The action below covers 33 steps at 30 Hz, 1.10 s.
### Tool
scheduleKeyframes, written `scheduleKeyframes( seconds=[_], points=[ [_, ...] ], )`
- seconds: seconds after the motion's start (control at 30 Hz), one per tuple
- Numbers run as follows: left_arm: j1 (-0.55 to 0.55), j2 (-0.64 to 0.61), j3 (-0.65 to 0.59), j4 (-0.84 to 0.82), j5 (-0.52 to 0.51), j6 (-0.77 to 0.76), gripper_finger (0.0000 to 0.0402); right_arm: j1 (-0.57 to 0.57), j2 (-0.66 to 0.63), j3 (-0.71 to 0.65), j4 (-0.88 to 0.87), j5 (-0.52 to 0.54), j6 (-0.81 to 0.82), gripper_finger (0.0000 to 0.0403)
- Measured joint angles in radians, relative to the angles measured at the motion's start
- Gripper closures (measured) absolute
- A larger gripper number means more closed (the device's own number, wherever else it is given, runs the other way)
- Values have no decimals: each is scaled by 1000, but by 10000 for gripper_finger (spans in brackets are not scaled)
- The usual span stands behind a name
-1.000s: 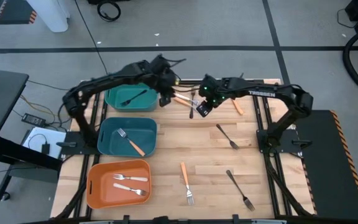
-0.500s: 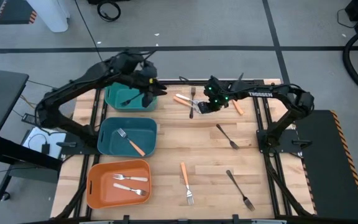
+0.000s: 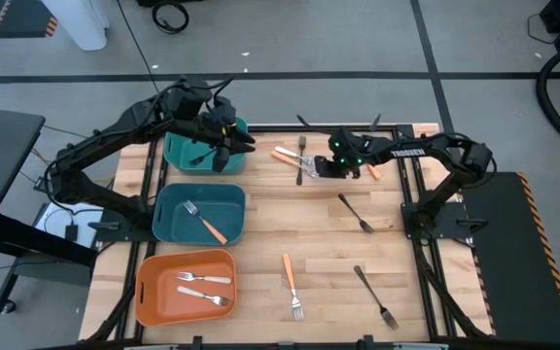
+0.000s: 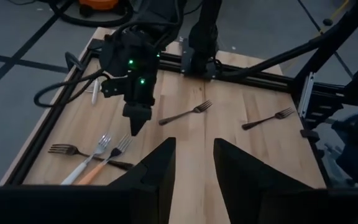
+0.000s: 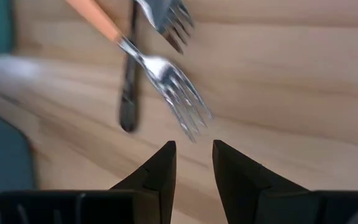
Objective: Sort silverware by color (type)
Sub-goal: Put the light orange fork into the blue bin
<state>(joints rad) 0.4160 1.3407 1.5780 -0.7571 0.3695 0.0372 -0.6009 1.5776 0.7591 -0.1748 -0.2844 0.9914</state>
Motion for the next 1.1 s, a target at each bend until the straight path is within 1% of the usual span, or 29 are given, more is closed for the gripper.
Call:
scheduleKeyframes(
  seconds=[0.07,0.13,0.43,0.63,0.77,0.9,1.1],
  points=[
    [0,0,0,1,0,0,283,-6,0,-25,79,-9,43,290],
    [0,0,0,1,0,0,283,-12,0,-40,114,-9,67,290],
    [0,0,0,2,0,0,283,-24,2,-70,117,5,84,291],
    [0,0,0,3,0,1,283,-25,8,-86,184,6,91,291],
    [1,0,0,5,-1,1,283,-27,19,-86,193,42,91,291],
    [0,0,0,5,-1,1,283,-25,56,-86,214,14,92,291],
    [0,0,0,5,-2,1,283,-21,91,-86,316,-13,124,291]
  ],
)
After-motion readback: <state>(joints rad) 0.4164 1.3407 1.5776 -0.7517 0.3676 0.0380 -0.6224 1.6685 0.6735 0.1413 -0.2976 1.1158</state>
